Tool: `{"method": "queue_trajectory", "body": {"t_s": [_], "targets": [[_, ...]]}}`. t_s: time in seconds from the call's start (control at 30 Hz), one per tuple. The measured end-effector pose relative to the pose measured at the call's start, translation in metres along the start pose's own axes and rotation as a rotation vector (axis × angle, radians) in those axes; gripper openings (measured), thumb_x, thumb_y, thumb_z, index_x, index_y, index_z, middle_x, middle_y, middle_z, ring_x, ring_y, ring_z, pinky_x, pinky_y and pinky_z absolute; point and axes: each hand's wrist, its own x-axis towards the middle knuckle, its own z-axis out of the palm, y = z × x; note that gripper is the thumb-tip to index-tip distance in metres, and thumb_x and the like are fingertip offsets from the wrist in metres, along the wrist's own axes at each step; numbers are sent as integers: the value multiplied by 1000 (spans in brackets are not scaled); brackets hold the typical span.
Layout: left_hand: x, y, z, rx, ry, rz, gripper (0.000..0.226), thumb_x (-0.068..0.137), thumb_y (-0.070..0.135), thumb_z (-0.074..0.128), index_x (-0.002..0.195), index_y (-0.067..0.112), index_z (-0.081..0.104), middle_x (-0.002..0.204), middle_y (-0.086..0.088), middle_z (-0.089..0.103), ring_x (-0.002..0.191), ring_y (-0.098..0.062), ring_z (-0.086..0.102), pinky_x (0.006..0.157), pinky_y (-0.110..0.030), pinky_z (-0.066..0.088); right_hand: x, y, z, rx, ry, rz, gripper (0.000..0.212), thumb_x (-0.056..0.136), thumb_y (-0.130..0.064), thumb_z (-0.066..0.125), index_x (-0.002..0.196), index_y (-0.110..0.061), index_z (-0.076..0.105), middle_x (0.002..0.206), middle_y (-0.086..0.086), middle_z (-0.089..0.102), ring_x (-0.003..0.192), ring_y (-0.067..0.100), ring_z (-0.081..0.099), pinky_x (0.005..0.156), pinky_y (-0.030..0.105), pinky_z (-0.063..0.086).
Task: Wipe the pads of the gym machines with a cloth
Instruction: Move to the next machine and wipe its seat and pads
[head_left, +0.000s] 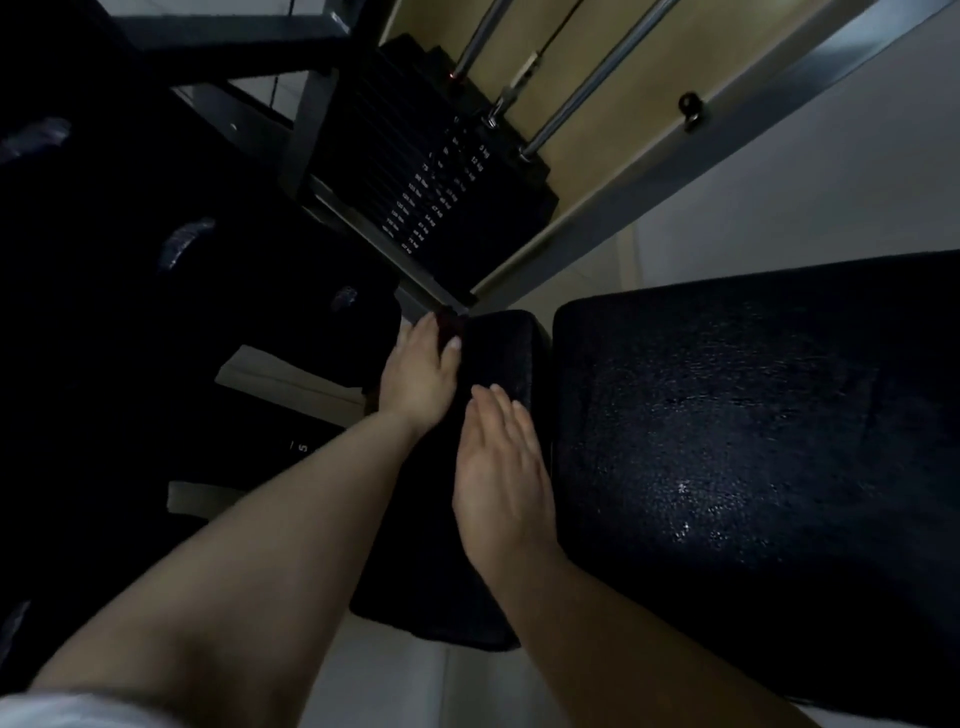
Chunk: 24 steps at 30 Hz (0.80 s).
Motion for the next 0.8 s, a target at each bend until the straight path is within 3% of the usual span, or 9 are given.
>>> {"method": "queue_trajectory", "body": {"t_s": [0.13,0.23,0.43,0.53,0.67,0.8], "targets": [[-58,-13,-6,15,-7,85,56,101,41,32,150,16,22,157,0,20,145,-16,10,118,-34,12,4,-1,0,-38,-36,22,50,87,-4,24,121,6,59,128,17,59,124,27,53,110,42,34],[-124,-21,-12,7,-15,68,67,95,52,24,152,17,17,158,4,16,145,-9,7,118,-32,13,4,-3,-3,-39,-53,34,50,88,-4,23,122,7,59,130,18,58,126,27,52,111,41,31],[-218,-13,-11,-9,-60,-9,62,93,53,21,148,28,4,157,13,8,142,7,-6,119,-33,11,1,-6,-2,-88,-54,44,50,87,0,24,124,6,57,133,16,55,129,26,49,113,40,24],[-190,-11,-13,12,-78,23,58,93,53,19,145,34,0,156,15,3,142,5,-8,119,-32,8,2,-4,1,-110,-47,47,51,86,-3,24,122,7,58,131,18,56,126,28,51,110,43,28],[-117,1,-13,54,-65,58,59,101,40,29,150,18,6,159,3,6,144,-8,-1,120,-34,7,3,-3,4,-126,-16,19,49,84,-5,27,119,8,60,128,20,58,122,30,54,108,43,34],[-23,14,-11,54,-106,-68,57,103,34,31,151,8,17,158,-8,16,146,-22,9,119,-38,12,1,0,6,-136,26,1,44,78,3,51,121,7,59,129,18,58,124,29,53,111,41,33]]}}
